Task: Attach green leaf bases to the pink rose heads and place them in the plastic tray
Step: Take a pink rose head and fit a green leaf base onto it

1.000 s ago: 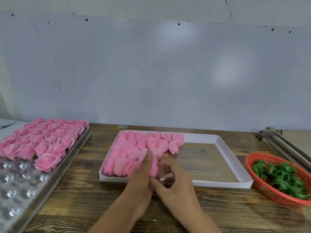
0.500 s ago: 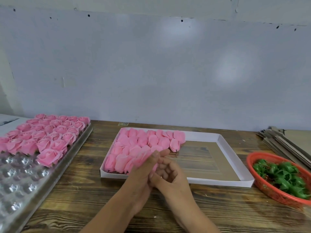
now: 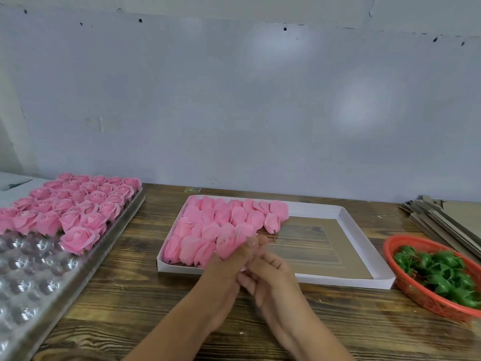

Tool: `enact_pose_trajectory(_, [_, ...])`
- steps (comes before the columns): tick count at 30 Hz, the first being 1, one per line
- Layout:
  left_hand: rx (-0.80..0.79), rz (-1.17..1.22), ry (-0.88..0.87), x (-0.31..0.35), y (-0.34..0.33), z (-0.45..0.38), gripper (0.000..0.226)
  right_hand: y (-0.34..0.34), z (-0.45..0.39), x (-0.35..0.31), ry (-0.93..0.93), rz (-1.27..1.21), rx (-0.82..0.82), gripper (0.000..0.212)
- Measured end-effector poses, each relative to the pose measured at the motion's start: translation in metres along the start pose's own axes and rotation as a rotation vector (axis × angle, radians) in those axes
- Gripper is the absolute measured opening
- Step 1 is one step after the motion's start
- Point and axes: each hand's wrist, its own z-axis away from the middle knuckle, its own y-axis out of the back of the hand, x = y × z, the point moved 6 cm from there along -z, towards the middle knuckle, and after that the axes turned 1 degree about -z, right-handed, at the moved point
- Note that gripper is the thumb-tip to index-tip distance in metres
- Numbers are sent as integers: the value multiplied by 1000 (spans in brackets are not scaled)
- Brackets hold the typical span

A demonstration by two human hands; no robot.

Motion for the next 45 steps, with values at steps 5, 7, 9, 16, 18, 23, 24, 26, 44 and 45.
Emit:
enact_pose_trajectory(5, [13, -2, 36, -1, 5, 1, 54, -1, 3, 5, -217, -120, -31, 28])
enact_pose_trajectory(7, [-26, 13, 58, 0, 4, 1, 53, 2, 5, 8, -295, -162, -10, 28])
enact_pose_trajectory(9, [-65, 29, 66, 1, 3, 1, 50, 2, 6, 8, -357, -177, -1, 31])
enact_pose_trajectory(16, [14, -24, 1, 8, 3, 3, 23, 1, 8, 9, -423, -187, 5, 28])
enact_pose_trajectory(18, [157, -117, -47, 9, 11, 1, 19, 2, 6, 8, -378, -159, 18, 22])
enact_pose_trajectory(23, [343, -434, -400, 31, 17, 3, 13, 5, 5, 6, -329, -71, 44, 31])
enact_pose_trajectory(24, [370, -485, -428, 31, 19, 3, 20, 5, 5, 7, -326, -42, 35, 33])
enact_pose_trajectory(26, [410, -540, -437, 31, 23, 4, 29, 3, 4, 8, -314, 45, 9, 37])
enact_pose_trajectory(44, [107, -323, -97, 8, 6, 1, 77, 3, 2, -10, 4, 157, 43, 37])
enact_pose_trajectory(45, [74, -288, -56, 4, 3, 2, 81, -2, 3, -8, -20, 120, -15, 35])
